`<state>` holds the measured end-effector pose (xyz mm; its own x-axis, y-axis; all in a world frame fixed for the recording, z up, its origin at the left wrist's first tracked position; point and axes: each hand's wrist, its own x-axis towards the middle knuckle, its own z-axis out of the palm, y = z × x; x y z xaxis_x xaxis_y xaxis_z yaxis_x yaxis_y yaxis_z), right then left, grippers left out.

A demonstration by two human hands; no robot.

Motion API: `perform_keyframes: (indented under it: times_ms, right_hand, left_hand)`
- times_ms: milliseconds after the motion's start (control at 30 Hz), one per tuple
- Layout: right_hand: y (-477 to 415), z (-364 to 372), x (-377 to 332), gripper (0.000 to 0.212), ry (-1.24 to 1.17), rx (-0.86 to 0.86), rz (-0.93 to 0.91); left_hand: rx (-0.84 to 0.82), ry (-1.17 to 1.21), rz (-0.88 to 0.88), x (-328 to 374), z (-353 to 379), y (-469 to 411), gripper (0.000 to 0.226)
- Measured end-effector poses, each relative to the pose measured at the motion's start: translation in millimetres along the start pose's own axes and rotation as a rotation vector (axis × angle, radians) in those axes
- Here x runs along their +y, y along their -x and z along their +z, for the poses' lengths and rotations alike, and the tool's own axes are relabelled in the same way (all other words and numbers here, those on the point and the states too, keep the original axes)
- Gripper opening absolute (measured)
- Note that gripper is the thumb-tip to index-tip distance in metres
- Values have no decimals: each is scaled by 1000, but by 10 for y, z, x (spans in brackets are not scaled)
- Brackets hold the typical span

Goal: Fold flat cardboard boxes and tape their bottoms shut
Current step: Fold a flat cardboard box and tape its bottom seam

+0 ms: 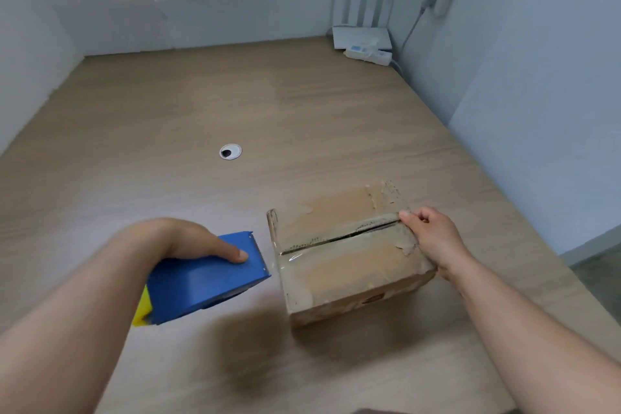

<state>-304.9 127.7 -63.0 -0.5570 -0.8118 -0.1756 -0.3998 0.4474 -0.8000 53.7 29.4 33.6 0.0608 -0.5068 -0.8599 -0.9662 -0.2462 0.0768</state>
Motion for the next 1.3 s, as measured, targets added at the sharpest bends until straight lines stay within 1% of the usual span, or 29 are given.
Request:
perform_keyframes:
  times_ms: [67,100,133,200,233,267,367,433,567,633,700,733,767,800,833,867,900,933,967,1033,1067,1133,1200,1267,1300]
  right_hand:
    - [15,9,-8,31,6,8,-7]
    - [17,10,-15,31,5,12,-8]
    - [13,6,-28,32,4,17,-6]
    - [15,-4,-42,33,9,17,-7]
    - [12,-10,-44,34,8,15,-11]
    - [10,-15,-40,33,6,13,-13]
    - [23,7,-20,30,-3,21,-9]
    - [30,29,-26,31,-14,40,1]
    - [33,87,-10,32,-47,59,36]
    - [26,92,-3,31,-70,67,45]
    - [16,98,11,32,-79,67,40]
    - [9,102,21,32,-84,65,37]
    - [4,107,34,33,-84,63,35]
    - [0,110,44,33,-82,63,34]
    - [0,111,51,33,-79,64,33]
    - [3,109,57,33,-75,64,31]
    - [4,107,62,33,-70,62,26]
    - [5,101,66,33,-63,60,18]
    - [5,95,71,33,-55,56,7]
    - [14,95,84,33,-37,47,-17]
    - [21,102,87,34,-31,45,-25]
    - [6,105,86,34,-27,30,-32]
    - [-75,56,54,33,32,-18,-58]
    - [-228,-22,-10,33,212,-82,-126]
    - [-309,-51,-61,32,325,-106,-165]
  left_hand:
    - [14,9,-12,103,95,-74,68]
    - [49,-19,-18,156,144,-111,64]
    - [126,-97,-21,206,193,-146,60]
    - [386,-321,-15,237,323,-191,43]
    - [496,-374,-12,228,363,-223,38]
    - [547,-369,-15,213,401,-256,37]
    - [565,-221,-13,111,558,-354,44]
    - [612,-89,-4,56,724,-433,47]
    - [658,41,25,-30,1052,-569,43]
    - [699,16,-4,-34,1139,-572,45]
    - [812,-53,-59,6,1161,-523,48]
    - [895,-17,-26,59,1168,-481,49]
    - [957,106,73,144,1185,-428,47]
    - [976,310,228,262,1208,-354,45]
    - [931,516,376,411,1230,-263,46]
    - [834,636,467,564,1266,-206,53]
    - [721,688,487,697,1315,-176,62]
    - [631,729,463,790,1359,-183,65]
    - [579,788,422,830,1387,-227,61]
    - [519,966,350,832,1379,-275,48]
    - [495,1037,329,817,1366,-294,46]
    - [442,1098,333,763,1351,-331,47]
    - [382,1127,435,619,1375,-336,53]
    - [227,1144,509,395,1417,-305,78]
    - [165,1072,516,305,1430,-259,89]
